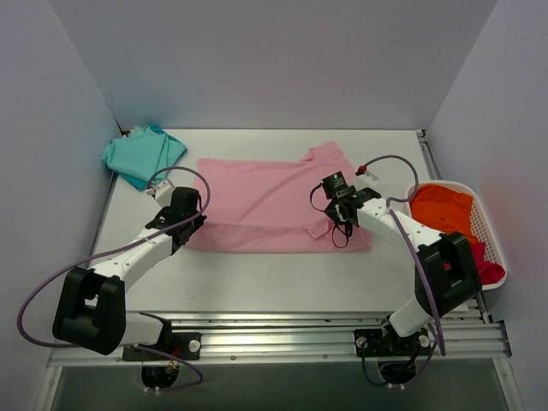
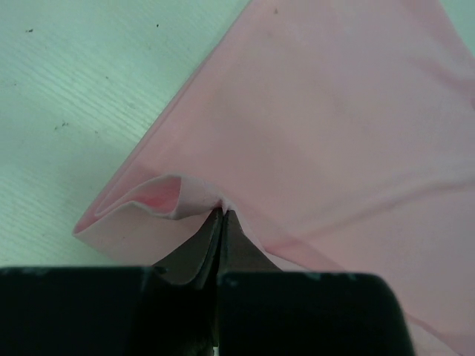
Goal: Fold and stack the t-shirts
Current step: Fold the tshirt
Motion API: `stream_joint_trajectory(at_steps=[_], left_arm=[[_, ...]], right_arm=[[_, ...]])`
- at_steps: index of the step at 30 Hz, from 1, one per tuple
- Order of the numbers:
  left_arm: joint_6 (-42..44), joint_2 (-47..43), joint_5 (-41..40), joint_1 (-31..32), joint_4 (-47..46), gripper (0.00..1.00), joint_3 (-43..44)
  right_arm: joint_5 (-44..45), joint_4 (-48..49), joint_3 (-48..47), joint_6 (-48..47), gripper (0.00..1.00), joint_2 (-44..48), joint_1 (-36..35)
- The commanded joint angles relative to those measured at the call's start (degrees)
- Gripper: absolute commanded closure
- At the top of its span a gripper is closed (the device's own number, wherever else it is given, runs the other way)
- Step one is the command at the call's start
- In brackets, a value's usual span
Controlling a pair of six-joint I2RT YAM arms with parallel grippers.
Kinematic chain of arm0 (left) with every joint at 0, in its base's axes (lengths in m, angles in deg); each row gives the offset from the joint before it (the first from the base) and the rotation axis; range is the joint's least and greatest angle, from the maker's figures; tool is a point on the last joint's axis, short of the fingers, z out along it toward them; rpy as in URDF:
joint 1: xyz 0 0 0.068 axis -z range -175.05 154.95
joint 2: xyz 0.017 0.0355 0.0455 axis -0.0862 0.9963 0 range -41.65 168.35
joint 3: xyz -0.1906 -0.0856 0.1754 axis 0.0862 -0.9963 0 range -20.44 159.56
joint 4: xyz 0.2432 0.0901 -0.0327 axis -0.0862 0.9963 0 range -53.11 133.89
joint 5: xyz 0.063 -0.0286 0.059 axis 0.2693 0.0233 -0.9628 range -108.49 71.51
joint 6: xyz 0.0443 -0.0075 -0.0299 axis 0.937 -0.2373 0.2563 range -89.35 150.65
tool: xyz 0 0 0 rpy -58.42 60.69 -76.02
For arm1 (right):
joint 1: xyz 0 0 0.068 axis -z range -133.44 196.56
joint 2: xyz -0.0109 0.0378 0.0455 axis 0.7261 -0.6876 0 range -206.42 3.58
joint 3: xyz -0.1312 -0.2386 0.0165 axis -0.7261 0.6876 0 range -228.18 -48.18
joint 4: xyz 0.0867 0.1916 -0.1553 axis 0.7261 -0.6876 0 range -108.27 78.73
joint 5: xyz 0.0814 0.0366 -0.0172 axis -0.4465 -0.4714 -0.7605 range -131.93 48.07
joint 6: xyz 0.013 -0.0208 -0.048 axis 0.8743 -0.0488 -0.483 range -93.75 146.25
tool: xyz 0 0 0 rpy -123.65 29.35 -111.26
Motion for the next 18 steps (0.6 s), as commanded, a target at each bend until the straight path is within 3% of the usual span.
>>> stream_joint_trajectory(at_steps=[1, 11, 12, 14, 15, 16, 18], left_arm=[[2.6, 4.0, 2.7, -2.4, -5.6, 0.98, 4.6], [5.5, 19.5, 6.9, -6.9, -11.0, 0.97, 9.4], [5.6, 20.8, 7.3, -7.4, -11.0, 0.86, 9.8], [6.3, 24.9, 8.5, -8.4, -13.7, 0.65, 11.2], [6.6, 26.1, 9.6, -8.8, -14.0, 0.41, 11.8], [6.6, 28.1, 10.1, -9.0, -14.2, 0.32, 12.9], [6.9, 29.3, 11.7, -9.5, -15.1, 0.22, 13.7]], right_arm=[[1.5, 0.0, -4.7, -1.0, 1.00, -4.0, 1.3], [3.2, 0.8, -8.8, -1.7, 1.00, -12.5, 6.9], [3.3, 0.9, -8.9, -1.7, 0.98, -13.9, 7.3], [4.0, 0.3, -9.5, -1.0, 0.55, -15.4, 8.8], [3.8, 0.4, -9.6, -1.0, 0.33, -16.8, 9.4], [3.8, 0.9, -9.6, -1.1, 0.09, -17.3, 10.1], [5.5, 0.7, -10.5, -1.0, 0.00, -18.7, 10.6]])
